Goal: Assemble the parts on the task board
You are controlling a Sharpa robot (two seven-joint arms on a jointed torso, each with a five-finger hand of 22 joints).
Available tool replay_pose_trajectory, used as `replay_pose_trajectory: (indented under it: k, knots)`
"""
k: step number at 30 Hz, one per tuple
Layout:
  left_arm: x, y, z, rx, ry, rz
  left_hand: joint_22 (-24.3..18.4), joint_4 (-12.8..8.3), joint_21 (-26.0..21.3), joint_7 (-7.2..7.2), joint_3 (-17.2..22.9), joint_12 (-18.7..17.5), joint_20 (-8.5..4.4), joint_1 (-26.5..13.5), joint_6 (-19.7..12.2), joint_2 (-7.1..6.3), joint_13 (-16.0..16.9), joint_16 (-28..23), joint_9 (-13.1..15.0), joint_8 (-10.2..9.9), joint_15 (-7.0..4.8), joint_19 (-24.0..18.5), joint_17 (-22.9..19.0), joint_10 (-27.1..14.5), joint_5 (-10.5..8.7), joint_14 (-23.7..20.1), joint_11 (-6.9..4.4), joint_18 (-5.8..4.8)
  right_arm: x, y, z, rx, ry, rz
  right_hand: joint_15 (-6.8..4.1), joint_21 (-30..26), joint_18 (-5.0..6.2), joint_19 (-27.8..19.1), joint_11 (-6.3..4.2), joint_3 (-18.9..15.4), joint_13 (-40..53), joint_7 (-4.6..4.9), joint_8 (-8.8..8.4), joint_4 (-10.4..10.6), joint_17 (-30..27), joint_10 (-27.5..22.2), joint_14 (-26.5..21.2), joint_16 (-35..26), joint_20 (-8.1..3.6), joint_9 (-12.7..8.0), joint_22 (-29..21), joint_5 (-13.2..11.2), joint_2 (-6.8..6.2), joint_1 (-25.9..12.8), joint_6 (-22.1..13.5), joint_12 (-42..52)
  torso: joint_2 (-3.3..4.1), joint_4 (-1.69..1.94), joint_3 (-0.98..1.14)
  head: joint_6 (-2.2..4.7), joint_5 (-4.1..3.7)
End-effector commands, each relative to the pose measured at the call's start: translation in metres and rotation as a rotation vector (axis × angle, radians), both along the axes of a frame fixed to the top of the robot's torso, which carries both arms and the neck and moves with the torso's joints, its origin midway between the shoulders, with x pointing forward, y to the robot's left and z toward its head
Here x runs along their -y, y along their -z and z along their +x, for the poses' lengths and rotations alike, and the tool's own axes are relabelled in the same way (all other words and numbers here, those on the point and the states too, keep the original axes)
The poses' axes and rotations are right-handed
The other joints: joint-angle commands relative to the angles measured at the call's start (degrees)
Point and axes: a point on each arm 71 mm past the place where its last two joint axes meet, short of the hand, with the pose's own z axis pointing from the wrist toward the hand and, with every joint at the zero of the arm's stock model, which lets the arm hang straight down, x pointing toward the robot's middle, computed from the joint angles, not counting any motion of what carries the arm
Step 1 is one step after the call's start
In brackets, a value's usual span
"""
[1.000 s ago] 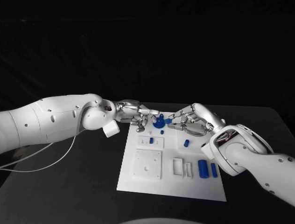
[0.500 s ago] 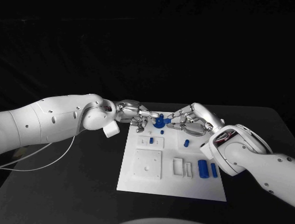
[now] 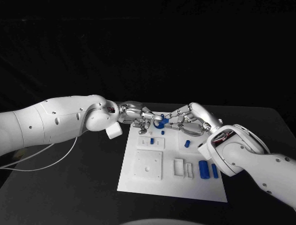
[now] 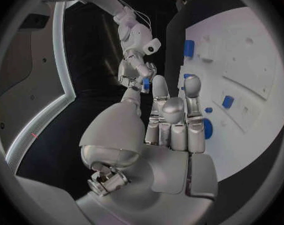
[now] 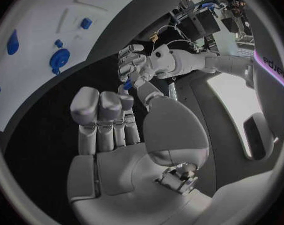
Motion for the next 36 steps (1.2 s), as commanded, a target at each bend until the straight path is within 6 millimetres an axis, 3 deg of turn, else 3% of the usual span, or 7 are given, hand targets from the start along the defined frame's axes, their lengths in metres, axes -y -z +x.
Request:
replay_pose_trajectory:
  k: [1,11,17,18,20,27,36]
  knots:
    - [0.0044,-0.0011,-0.0004,0.015,0.007,-0.012,1.0,-0.3,0.2,0.01,-0.1,0.2,-0.07,0.3,-0.2,0.11,0.1,-0.3,-0.1,-0.4,-0.17,-0.1,-0.1,-0.3,0.33,0.0,-0.04,-0.85,-0.0027,0.0004,-0.0008,-0.004,-0.020,0.000,-0.41,-0.2,-0.29,3.5,-0.28,-0.2,0.0,-0.08,0.16,0.0,0.0,0.0,-0.1,-0.2,-0.32,0.2,6.4,0.4,0.58,0.0,0.4,-0.1,-0.01,-0.02,0.00,0.07,0.03]
    - [0.0090,-0.0012,-0.0001,0.018,0.009,-0.016,1.0,-0.2,0.2,0.08,-0.2,0.1,-0.02,0.1,-0.3,0.37,0.0,-0.4,-0.3,-0.6,-0.12,-0.2,-0.3,-0.5,0.32,-0.2,0.04,-0.81,-0.0062,-0.0002,-0.0015,-0.003,-0.027,0.004,-0.41,-0.2,-0.29,3.5,-0.28,-0.2,0.0,-0.08,0.16,0.0,0.0,0.0,-0.1,-0.2,-0.32,0.2,6.4,0.4,0.58,0.0,0.4,-0.1,0.00,-0.04,0.01,0.01,0.09]
    - [0.0092,-0.0015,0.0003,0.019,0.003,-0.021,1.0,-0.4,0.1,0.01,0.3,0.1,-0.01,0.8,-0.3,1.31,0.0,-0.5,-0.4,-0.8,-0.14,-0.2,-0.5,-0.6,0.82,-0.2,0.01,-0.79,-0.0067,0.0001,-0.0015,-0.004,-0.030,0.001,-0.41,-0.2,-0.29,3.5,-0.28,-0.2,0.0,-0.08,0.16,0.0,0.0,0.0,-0.1,-0.2,-0.32,0.2,6.4,0.4,0.58,0.0,0.4,-0.1,-0.01,-0.01,0.01,0.05,0.07]
    - [0.0093,-0.0015,0.0004,0.019,0.002,-0.022,1.0,-0.6,0.1,0.01,0.3,0.1,-0.02,0.9,-0.3,1.48,0.0,-0.5,-0.4,-0.8,-0.15,-0.2,-0.5,-0.6,1.11,-0.2,0.01,-0.80,-0.0067,0.0002,-0.0014,-0.004,-0.030,0.000,-0.40,-0.2,-0.31,3.5,-0.27,-0.3,0.1,-0.07,0.17,-0.3,0.1,0.0,0.0,-0.3,-0.31,0.2,6.5,0.5,0.77,-0.1,0.4,-0.1,-0.01,0.00,0.00,0.00,0.15]
    - [0.0096,-0.0016,0.0004,0.019,0.002,-0.023,1.0,-1.1,0.1,-0.10,0.7,0.1,-0.05,1.5,-0.3,1.91,0.0,-0.5,-0.6,-1.0,-0.21,-0.2,-0.5,-0.7,4.01,-0.2,-0.04,-0.82,-0.0066,0.0003,-0.0012,-0.003,-0.030,-0.001,-0.40,-0.2,-0.31,3.5,-0.27,-0.3,0.1,-0.07,0.17,-0.3,0.1,0.0,0.0,-0.3,-0.31,0.2,6.5,0.5,0.77,-0.1,0.4,-0.1,0.01,0.01,0.01,-0.04,0.32]
    - [0.0109,-0.0021,0.0002,0.017,0.004,-0.035,1.0,-3.5,0.1,-0.26,2.5,-0.2,-0.16,3.2,-0.3,3.62,-0.2,-0.5,-1.5,-1.6,-0.30,-0.3,-0.5,-0.7,8.03,-0.3,-0.12,-0.94,-0.0072,0.0008,-0.0008,-0.003,-0.032,-0.004,-0.40,-0.2,-0.31,3.5,-0.27,-0.3,0.1,-0.07,0.17,-0.3,0.1,0.0,0.0,-0.3,-0.31,0.2,6.5,0.5,0.77,-0.1,0.4,-0.1,0.01,0.02,0.01,-0.10,0.15]
    - [0.0122,-0.0032,0.0000,0.007,0.002,-0.062,1.0,-6.3,0.2,-0.22,5.0,-0.5,-0.18,3.7,-0.7,4.97,-0.5,-0.5,-1.4,-1.5,-0.30,-0.4,-0.6,-0.6,9.51,-0.4,-0.04,-0.99,-0.0080,0.0016,0.0000,-0.004,-0.032,-0.007,-0.40,-0.2,-0.31,3.5,-0.27,-0.3,0.1,-0.07,0.17,-0.3,0.1,0.0,0.0,-0.3,-0.31,0.2,6.5,0.5,0.77,-0.1,0.4,-0.1,0.00,-0.02,0.01,-0.11,0.04]
